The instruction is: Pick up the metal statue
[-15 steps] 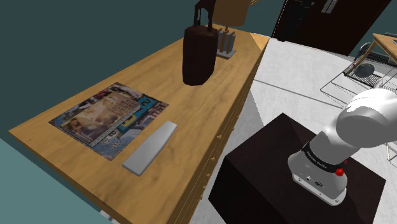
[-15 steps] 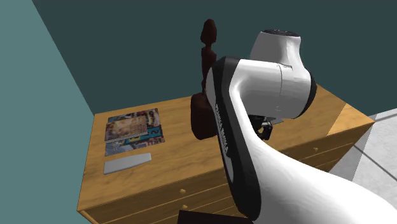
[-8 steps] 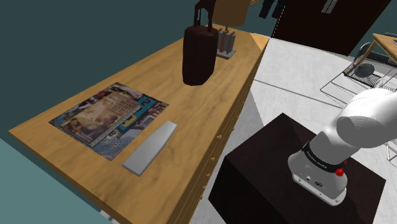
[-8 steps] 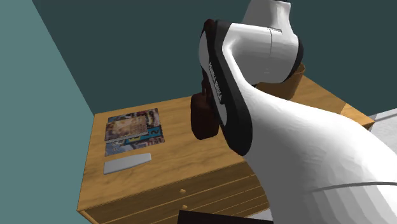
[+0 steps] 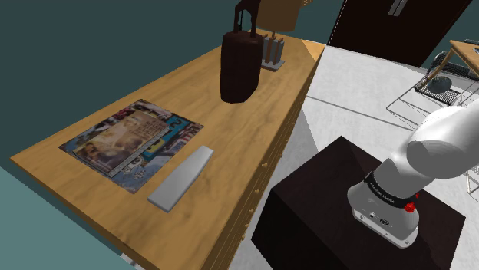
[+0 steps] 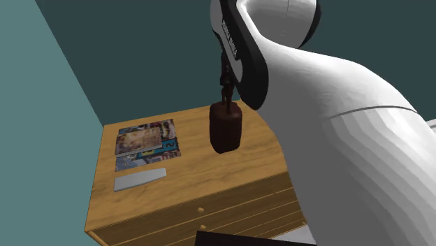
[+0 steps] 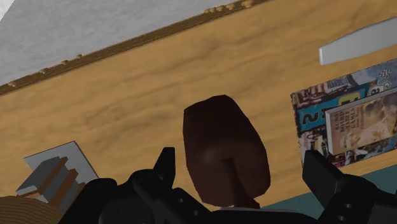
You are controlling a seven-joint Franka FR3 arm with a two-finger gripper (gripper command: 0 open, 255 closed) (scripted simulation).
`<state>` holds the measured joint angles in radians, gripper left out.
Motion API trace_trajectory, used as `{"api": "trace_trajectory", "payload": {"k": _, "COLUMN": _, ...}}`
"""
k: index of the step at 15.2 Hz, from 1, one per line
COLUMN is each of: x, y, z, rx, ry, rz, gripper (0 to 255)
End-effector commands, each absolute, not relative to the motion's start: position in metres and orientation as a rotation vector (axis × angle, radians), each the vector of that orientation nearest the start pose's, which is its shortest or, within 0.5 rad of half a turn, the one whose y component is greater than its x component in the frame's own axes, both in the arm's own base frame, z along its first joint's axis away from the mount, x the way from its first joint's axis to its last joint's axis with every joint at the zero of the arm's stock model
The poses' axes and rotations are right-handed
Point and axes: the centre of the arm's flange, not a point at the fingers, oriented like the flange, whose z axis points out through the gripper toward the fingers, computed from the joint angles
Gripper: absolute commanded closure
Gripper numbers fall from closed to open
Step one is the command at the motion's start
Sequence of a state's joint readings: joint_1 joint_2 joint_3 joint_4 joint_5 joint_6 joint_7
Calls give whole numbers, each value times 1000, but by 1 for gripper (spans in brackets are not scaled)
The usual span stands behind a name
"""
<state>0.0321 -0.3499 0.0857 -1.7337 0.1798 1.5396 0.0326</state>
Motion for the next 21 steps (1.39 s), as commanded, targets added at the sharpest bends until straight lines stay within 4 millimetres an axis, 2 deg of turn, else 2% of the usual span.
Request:
{"api": "trace_trajectory", "payload": {"k": 1, "x": 444, "y": 85, "z": 733, "rx": -2956, "ry": -151, "rz": -243, "gripper": 0}}
{"api": "trace_trajectory", "payload": {"k": 10, "x": 508, "y": 113, "z": 810, "rx": -2893, "ry": -151, "rz": -370, "gripper": 0}}
{"api": "trace_trajectory", "payload": {"k": 17, "x": 508, "y": 113, "z": 773, "rx": -2893, "ry": -151, "rz": -370, "gripper": 0}}
{"api": "trace_trajectory", "payload": {"k": 20, "x": 508, "y": 113, "z": 770, "rx": -2893, "ry": -151, "rz": -370, "gripper": 0}}
{"api": "trace_trajectory", "payload": {"k": 21, "x": 508, "y": 113, "z": 770, "rx": -2893, "ry": -151, "rz": -370, "gripper": 255}}
